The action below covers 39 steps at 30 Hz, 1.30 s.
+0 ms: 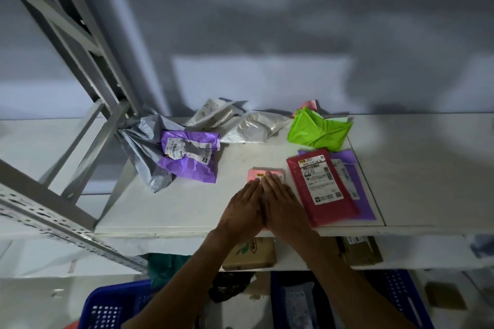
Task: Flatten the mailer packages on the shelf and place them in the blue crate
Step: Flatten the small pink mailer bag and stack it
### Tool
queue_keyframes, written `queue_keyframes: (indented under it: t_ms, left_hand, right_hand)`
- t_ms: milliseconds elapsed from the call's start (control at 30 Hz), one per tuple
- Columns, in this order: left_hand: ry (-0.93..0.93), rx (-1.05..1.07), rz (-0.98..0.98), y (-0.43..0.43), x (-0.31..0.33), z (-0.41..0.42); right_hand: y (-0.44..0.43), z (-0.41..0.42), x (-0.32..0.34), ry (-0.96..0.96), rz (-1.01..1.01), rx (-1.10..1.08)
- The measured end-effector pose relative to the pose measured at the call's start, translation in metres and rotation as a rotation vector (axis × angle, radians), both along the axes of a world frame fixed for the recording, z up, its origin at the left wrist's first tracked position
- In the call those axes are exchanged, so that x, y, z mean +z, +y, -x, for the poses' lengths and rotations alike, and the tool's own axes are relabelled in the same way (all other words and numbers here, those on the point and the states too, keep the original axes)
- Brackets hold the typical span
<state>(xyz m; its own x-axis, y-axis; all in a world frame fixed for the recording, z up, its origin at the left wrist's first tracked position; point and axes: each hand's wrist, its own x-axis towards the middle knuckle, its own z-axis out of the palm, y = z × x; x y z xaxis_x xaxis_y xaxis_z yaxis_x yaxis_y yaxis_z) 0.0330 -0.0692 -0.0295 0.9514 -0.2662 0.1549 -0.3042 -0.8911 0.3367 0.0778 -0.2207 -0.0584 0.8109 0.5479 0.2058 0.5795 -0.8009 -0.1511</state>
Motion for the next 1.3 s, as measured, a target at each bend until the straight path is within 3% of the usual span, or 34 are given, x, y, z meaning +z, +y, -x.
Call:
queue_keyframes:
  t_ms: [233, 500, 867, 1067, 1300]
  left_hand:
    - [-0.056, 0.206, 0.254, -0.012, -0.021, 0.021]
    - [-0.044, 0.200, -0.033, -0.019, -0.034, 0.027]
    - [0.037, 0.169, -0.063, -0.011, -0.024, 0.020]
    - [-0.156, 0.194, 0.118, -0.009, -0.004, -0.010]
    - [-0.110, 0.121, -0.045, -0.001, -0.036, -0.040]
  right_hand:
    - [0.003, 0.025, -0.022, -0.161, 0.006, 0.078]
    - [-0.002, 0.032, -0.022, -0.216, -0.018, 0.116]
    - [-0.007, 0.018, -0.020, -0.201, 0.008, 0.171]
    - [0.003, -0.008, -0.007, -0.173, 0.039, 0.185]
    - [0.008, -0.023, -0.002, -0.113, -0.043, 0.139]
